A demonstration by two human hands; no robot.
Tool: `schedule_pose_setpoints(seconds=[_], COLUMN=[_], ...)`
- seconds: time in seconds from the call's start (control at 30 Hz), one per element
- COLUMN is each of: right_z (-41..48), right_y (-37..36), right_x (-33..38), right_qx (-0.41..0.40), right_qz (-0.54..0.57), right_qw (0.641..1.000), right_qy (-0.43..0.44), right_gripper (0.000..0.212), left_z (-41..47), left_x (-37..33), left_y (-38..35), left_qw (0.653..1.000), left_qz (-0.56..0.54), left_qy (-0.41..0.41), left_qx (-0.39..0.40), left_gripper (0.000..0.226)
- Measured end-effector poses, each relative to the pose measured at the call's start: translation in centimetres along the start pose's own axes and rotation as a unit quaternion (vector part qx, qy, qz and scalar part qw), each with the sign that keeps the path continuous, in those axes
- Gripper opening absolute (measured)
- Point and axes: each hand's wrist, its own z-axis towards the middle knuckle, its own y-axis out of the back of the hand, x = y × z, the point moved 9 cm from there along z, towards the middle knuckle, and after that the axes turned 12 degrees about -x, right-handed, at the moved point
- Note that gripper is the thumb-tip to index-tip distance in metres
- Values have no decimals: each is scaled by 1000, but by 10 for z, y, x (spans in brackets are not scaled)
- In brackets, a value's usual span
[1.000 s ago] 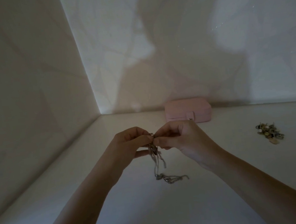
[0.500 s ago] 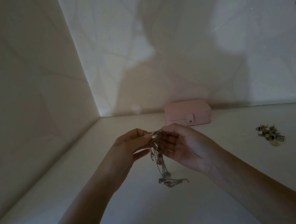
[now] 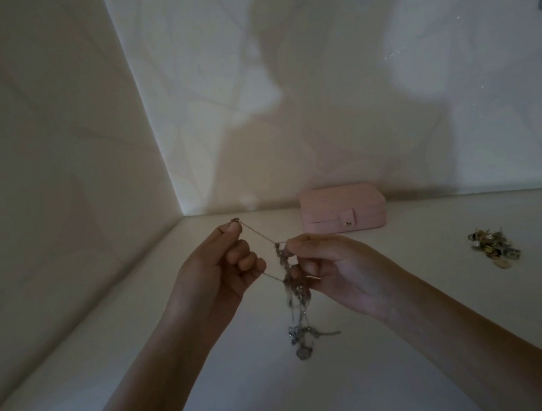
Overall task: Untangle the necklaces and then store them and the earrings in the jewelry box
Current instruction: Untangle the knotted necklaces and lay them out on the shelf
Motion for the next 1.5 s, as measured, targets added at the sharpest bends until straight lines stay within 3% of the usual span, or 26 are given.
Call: schedule_pose_setpoints(seconds=[0.1,0.23,0.4,0.57,0.7,0.8,0.9,1.0,1.07,1.27,1.4,1.5], right_z=[2,7,11,7,-5,-8,-4,-5,-7,-10,-3,-5], right_y=[6,15,17,9,-9,-8,5,8,6,-2,3,8], right_x=[2,12,8,9,8,7,10,13,17,19,17,22], right_qx=[-18,-41,-38,-9,49,49,-2,-29,-22,35,20,5], right_qz=[8,38,153,201,139,33,-93,-136,-147,-122,-93,-166], right_qw=[1000,998,987,978,987,998,996,990,988,991,995,984], right_qy=[8,26,-35,-50,-56,-34,11,39,52,49,43,66], right_gripper=[14,16,15,19,12,13,14,17,18,22,23,10], left_z=[0,0,-3,-8,-9,-9,-7,-3,-2,-11,-7,-7], left_x=[-1,-1,0,2,8,9,4,-1,0,8,1,-7], left_y=[5,7,1,-11,-14,-10,-5,2,3,-11,-8,-5], left_qw=[999,994,989,939,933,965,983,944,913,955,951,938], left_qz=[50,106,13,-121,-124,-43,114,313,387,266,282,311], left_qy=[9,17,105,183,203,145,49,-85,-125,-68,-104,-142], left_qx=[-8,11,102,264,269,215,136,62,37,110,79,62], left_gripper=[19,13,16,21,36,59,42,52,64,77,71,70])
